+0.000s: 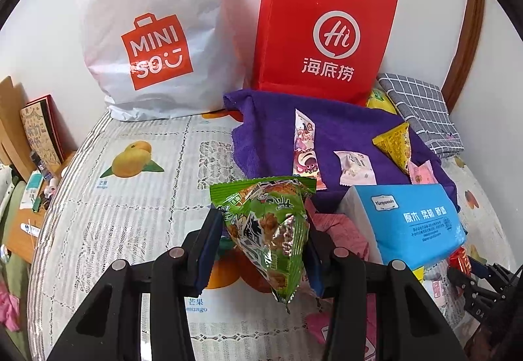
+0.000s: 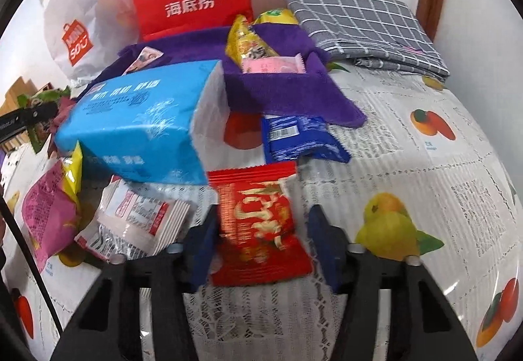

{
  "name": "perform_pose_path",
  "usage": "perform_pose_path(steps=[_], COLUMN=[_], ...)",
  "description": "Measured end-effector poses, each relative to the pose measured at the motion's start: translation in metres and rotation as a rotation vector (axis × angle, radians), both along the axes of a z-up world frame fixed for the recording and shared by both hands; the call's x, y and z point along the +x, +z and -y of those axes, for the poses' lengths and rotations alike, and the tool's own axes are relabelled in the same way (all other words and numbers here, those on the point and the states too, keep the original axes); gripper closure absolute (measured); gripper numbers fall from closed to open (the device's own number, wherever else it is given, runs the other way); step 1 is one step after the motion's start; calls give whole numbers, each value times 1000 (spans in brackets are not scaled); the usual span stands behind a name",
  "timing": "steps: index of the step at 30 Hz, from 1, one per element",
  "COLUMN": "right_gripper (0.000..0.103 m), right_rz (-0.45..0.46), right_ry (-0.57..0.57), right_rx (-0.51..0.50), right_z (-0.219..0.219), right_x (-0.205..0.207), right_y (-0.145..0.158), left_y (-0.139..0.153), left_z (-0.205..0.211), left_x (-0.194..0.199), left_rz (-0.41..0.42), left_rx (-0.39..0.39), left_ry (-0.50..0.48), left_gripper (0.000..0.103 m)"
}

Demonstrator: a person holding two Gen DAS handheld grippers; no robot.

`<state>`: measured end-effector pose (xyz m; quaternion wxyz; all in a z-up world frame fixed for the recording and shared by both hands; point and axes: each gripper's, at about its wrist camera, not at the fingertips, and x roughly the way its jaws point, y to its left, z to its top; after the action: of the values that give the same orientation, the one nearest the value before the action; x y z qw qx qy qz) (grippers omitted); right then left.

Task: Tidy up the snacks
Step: 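Lift the green chip bag with left tool while right tool grasps the red candy packet, then carry the red candy packet onto the purple towel and open right tool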

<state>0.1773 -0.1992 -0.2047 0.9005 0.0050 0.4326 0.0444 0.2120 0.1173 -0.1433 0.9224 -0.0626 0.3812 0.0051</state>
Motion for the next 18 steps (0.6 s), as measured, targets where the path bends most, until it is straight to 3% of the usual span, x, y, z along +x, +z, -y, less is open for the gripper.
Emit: perform_pose_path(steps=[11, 18], right_gripper=[62, 62], right_rz=[10, 132], right_ry=[-10, -21], right_rx=[39, 64], right_z=[11, 17], right_x=[4, 17], right_y=[10, 55], left_y=[7, 11], left_z=[-9, -10], left_x=[-3, -5], left_rz=[26, 41], left_rx=[-32, -48], left_ry=[11, 13], left_gripper=[59, 59])
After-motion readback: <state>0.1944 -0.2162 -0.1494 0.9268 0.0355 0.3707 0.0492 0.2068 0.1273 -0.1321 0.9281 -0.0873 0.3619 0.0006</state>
